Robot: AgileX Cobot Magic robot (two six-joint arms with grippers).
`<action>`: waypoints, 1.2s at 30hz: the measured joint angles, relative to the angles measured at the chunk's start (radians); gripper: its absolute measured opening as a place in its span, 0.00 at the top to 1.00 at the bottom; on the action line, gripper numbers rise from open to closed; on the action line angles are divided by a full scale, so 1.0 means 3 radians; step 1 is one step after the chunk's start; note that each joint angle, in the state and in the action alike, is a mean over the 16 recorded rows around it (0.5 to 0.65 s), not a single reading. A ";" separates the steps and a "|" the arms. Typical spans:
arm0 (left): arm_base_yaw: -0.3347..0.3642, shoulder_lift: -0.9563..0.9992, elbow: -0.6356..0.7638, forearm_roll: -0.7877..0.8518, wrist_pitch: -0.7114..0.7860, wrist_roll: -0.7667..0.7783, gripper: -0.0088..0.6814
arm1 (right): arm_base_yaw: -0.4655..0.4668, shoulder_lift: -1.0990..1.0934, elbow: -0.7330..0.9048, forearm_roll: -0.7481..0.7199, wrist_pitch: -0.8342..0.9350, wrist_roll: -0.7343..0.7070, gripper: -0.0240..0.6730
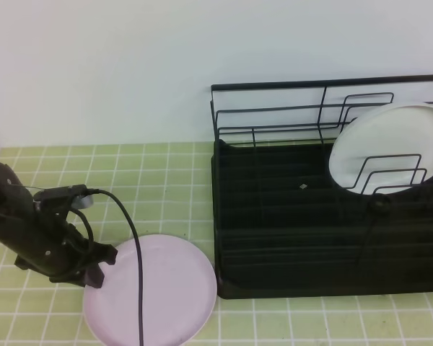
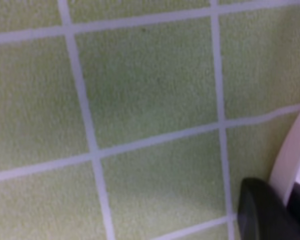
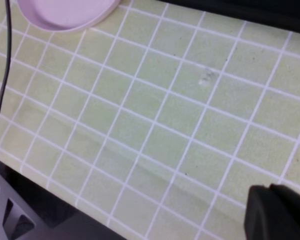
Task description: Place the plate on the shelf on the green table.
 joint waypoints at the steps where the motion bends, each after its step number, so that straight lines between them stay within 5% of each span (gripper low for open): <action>1: 0.0000 -0.0007 -0.0001 0.0003 0.0000 0.0002 0.91 | 0.0000 0.0000 0.0000 0.0000 0.0009 0.0000 0.97; 25: 0.0000 -0.1259 -0.0061 0.0044 -0.0136 -0.0046 0.98 | 0.0000 -0.0001 0.0000 0.0035 0.0078 0.0000 0.97; 36: -0.0131 -0.1803 -0.0357 -0.0370 -0.0034 0.0257 0.98 | 0.0000 0.0004 0.0000 0.0534 -0.0401 -0.0257 0.95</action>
